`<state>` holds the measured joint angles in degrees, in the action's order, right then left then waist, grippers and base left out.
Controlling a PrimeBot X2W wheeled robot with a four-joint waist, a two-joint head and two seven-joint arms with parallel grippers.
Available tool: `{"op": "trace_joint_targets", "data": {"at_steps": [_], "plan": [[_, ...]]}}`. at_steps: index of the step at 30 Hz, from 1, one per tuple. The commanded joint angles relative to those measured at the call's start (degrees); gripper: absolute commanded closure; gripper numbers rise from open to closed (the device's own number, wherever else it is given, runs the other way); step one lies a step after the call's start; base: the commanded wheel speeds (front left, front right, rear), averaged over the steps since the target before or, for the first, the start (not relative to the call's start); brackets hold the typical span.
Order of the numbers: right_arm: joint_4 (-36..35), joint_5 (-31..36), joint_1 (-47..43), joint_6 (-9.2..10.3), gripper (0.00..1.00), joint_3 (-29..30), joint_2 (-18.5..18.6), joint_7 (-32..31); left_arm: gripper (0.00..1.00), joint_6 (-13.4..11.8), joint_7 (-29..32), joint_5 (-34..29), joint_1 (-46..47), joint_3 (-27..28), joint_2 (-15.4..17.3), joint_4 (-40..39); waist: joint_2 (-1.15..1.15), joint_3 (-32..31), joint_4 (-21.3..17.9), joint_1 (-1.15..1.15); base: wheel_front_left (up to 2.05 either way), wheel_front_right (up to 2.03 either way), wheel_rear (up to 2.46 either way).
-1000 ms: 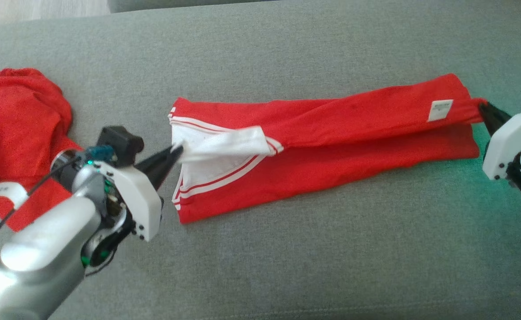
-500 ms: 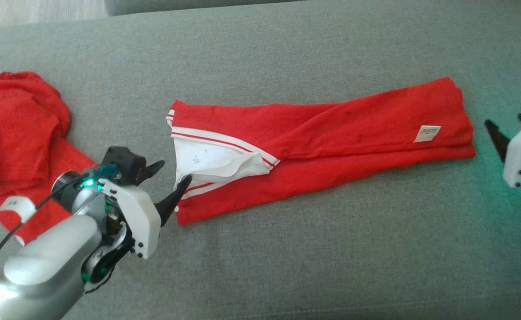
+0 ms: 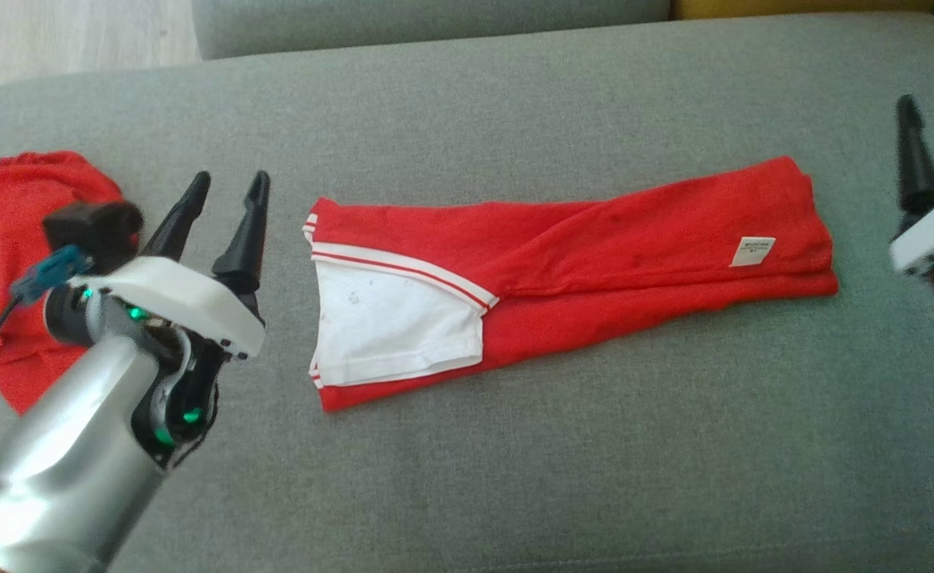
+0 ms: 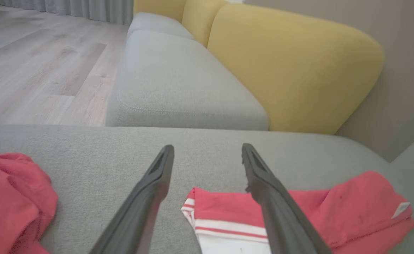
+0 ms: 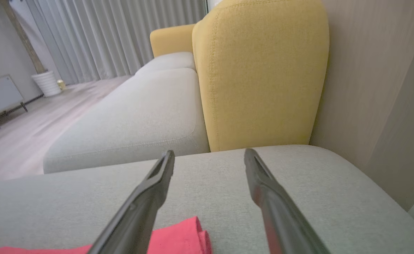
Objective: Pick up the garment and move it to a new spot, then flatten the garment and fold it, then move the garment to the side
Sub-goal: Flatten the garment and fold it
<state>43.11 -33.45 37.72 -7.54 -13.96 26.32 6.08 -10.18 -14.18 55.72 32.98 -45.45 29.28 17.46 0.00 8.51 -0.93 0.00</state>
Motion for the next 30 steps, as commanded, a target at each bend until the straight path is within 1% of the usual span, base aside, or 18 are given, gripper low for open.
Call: {"op": "trace_joint_targets", "data": {"at_steps": [1,3,5,8,14,18,21,24,28,30], "plan": [[-2.01,0.03,-1.94,0.05,0.0,0.05,-0.07,1.29,0.0,-0.38,-0.6,0.29,0.6,3.81,1.32,-1.5,0.0,-0.4,0.07,0.0,0.0,0.0,0.0],[-4.35,0.59,-4.15,0.05,0.0,1.17,-1.63,3.63,0.0,-0.7,-0.76,-0.78,-1.46,8.98,-0.84,-3.08,0.0,-0.94,0.23,0.0,0.0,0.0,0.0],[-6.9,1.32,-6.6,0.05,0.0,2.04,-3.2,5.18,0.0,-0.42,-0.78,-3.71,-4.68,14.54,-3.6,-5.08,0.0,-1.43,0.42,0.0,0.0,0.0,0.0],[-10.53,2.28,-10.53,0.05,0.0,3.89,-5.78,6.57,0.0,0.82,-0.8,-8.77,-10.34,21.28,-8.16,-6.95,0.0,-2.17,0.7,0.0,0.0,0.0,0.0],[-16.25,6.42,-18.03,0.05,0.0,6.65,-10.36,7.52,0.0,5.02,-0.81,-18.65,-18.98,29.45,-16.72,-8.13,0.0,-3.08,1.09,0.0,0.0,0.0,0.0],[-18.26,8.89,-20.76,0.05,0.0,8.18,-12.26,7.08,0.0,7.87,-0.81,-23.99,-21.95,33.13,-20.9,-7.46,0.0,-3.11,1.28,0.0,0.0,0.0,0.0],[-19.78,11.59,-21.55,0.05,0.0,8.92,-12.46,6.75,0.0,10.36,-0.81,-27.24,-22.35,34.94,-22.72,-6.63,0.0,-2.56,1.6,0.0,0.0,0.0,0.0],[-20.82,13.03,-21.49,0.05,0.0,9.93,-12.92,6.06,0.0,12.27,-0.81,-29.25,-21.98,36.98,-24.02,-5.77,0.0,-1.74,1.77,0.0,0.0,0.0,0.0],[-20.52,13.69,-20.15,0.05,0.0,11.91,-13.3,3.58,0.0,13.9,-0.82,-31.24,-21.11,38.61,-25.09,-4.78,0.0,-0.08,2.06,0.0,0.0,0.0,0.0],[-19.0,13.22,-18.7,0.05,0.0,14.98,-14.18,2.03,0.0,14.51,-0.82,-31.98,-20.62,39.2,-25.44,-4.41,0.0,1.01,2.16,0.0,0.0,0.0,0.0]]}}
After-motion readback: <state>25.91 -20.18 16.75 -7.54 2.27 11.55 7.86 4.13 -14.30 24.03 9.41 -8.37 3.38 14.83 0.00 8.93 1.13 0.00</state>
